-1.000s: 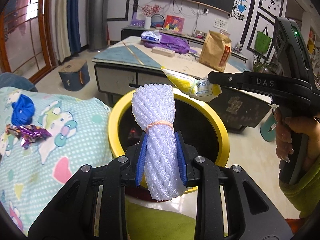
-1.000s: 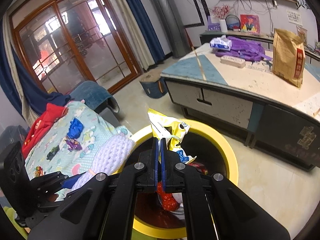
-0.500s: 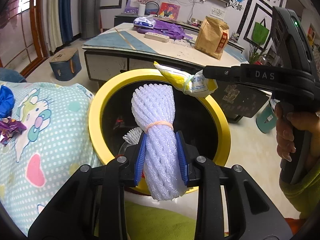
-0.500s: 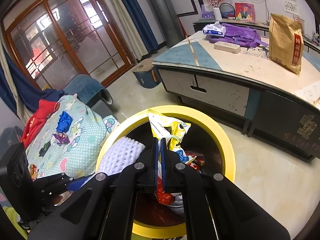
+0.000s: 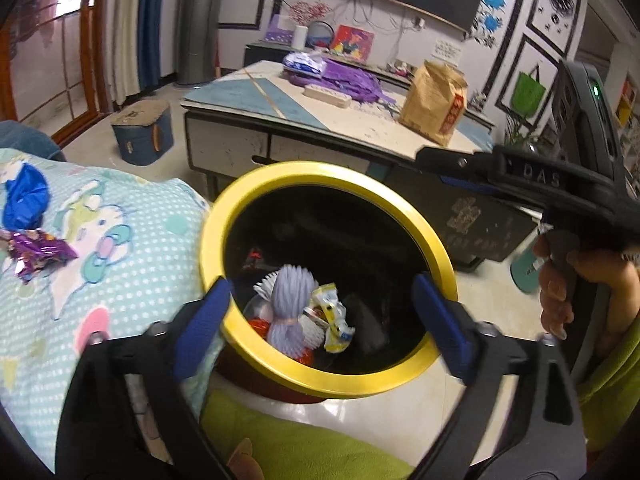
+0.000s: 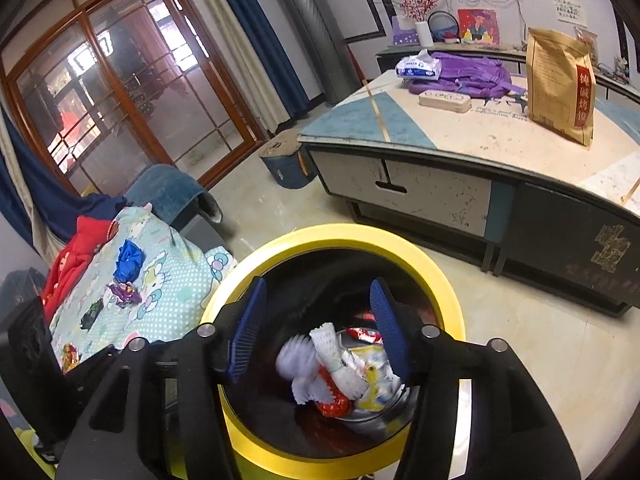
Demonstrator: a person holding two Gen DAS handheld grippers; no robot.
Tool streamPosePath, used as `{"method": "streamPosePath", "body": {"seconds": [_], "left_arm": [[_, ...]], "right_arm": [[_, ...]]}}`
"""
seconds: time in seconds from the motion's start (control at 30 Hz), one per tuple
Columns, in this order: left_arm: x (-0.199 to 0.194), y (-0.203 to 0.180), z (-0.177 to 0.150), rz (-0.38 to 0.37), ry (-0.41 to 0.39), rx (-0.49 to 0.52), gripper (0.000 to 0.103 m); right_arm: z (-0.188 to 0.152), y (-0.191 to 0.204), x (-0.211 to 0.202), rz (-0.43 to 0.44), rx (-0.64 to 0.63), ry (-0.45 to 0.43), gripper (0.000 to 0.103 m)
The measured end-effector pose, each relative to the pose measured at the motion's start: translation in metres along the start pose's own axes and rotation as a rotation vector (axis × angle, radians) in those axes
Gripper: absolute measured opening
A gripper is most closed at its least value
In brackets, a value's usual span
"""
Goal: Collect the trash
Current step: 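Move both open tools back over the trash on the bed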
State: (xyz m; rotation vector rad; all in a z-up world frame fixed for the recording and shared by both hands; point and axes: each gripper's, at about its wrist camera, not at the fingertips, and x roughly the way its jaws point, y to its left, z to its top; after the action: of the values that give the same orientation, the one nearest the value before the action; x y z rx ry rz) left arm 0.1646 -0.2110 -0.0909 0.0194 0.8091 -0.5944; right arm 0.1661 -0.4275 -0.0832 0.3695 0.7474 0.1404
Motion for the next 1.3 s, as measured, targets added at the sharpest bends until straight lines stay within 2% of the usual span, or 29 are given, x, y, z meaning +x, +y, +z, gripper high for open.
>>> {"method": "streamPosePath", "body": {"seconds": [0.17,1.3], "left_arm": [[-0.018,0.009,0.004,0.022,-0.045,-0.038,0.092],[-0.122,0.052,0.004,0.242,-0.263,-0.113,0.092]], "right_arm": [[0.001,0.006,-0.005,0.007,-0.012,-0.019,0.059],[-0.006,0.094,-0.025,0.126,-0.191,-0.071,0.067]]}}
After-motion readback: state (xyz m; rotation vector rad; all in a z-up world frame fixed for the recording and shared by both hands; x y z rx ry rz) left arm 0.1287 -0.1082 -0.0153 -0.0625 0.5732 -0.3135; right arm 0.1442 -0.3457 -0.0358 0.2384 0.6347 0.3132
